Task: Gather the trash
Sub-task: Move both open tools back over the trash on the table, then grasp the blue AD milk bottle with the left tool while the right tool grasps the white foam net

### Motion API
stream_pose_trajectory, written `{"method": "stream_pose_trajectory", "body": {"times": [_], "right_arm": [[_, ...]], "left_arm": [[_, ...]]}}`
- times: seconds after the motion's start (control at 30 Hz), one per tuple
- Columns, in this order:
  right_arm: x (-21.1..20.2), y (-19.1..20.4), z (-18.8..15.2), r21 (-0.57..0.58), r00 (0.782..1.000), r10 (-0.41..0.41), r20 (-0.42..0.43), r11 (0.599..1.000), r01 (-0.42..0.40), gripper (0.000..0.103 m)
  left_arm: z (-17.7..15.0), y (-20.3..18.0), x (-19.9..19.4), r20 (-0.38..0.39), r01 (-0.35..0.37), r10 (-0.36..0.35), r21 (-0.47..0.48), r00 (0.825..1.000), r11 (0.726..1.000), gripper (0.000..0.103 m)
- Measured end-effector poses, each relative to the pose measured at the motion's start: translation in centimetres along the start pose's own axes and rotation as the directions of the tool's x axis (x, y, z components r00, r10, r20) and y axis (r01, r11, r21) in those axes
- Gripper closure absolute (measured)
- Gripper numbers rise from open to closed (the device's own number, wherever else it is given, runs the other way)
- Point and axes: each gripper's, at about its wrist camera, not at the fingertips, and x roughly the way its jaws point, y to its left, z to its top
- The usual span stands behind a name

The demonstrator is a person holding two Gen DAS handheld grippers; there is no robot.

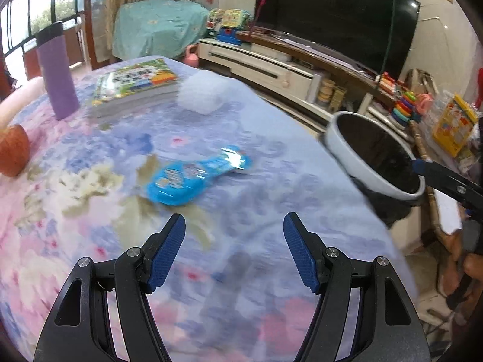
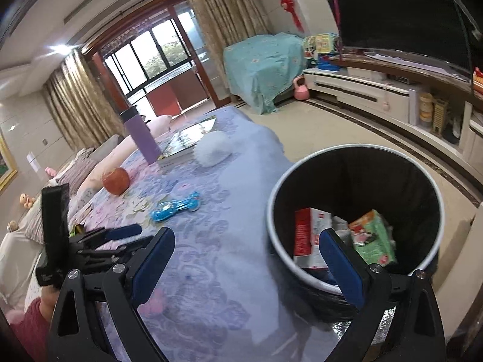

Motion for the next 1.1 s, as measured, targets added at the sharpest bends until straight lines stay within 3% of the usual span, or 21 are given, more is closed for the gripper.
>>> {"method": "stream_pose_trajectory", "body": {"times": [0.17,0.43,0.5,0.63,0.73,0.83,0.93,1.1], "right_arm": [[0.8,1.4,0.0,-0.017,0.999,0.037,-0.01,0.999,-0.037,0.006],[2.2,3.0,0.6,-0.035,0.999,0.051,-0.004,0.998,-0.051,0.006],[2.7,3.5,0.8,-0.043,0.999,0.052,-0.008,0.998,-0.053,0.006],[4.0,4.4,1.3,-0.056,0.998,0.063,-0.018,0.996,-0.063,0.006],[5.5,5.2,1.8,-0.07,0.998,0.06,-0.026,0.996,-0.061,0.006],[7.7,6.0,2.4,-0.072,0.998,0.06,-0.035,0.995,-0.063,0.006],[10.2,6.9,3.0,-0.069,0.996,0.072,-0.056,0.995,-0.076,0.006],[15.7,7.8,4.5,-0.05,0.996,0.054,-0.068,0.997,-0.057,0.006]], "left_arm": [[1.5,2.6,1.8,-0.02,-0.032,0.032,0.022,0.999,0.999,0.034],[2.9,3.0,5.6,-0.078,-0.057,0.069,0.144,0.995,0.988,0.034],[3.0,3.3,6.1,-0.087,-0.043,0.055,0.14,0.995,0.989,0.042],[2.7,3.6,6.0,-0.072,-0.029,0.038,0.118,0.997,0.993,0.043],[2.1,4.5,4.8,-0.058,-0.048,0.052,0.076,0.997,0.996,0.044],[0.9,6.9,2.8,-0.036,-0.065,0.064,-0.025,0.997,0.998,0.044],[-1.0,10.0,0.6,-0.019,-0.11,0.108,-0.141,0.994,0.984,0.044],[-3.0,13.0,-0.9,-0.004,-0.164,0.167,-0.235,0.986,0.958,0.044]]}}
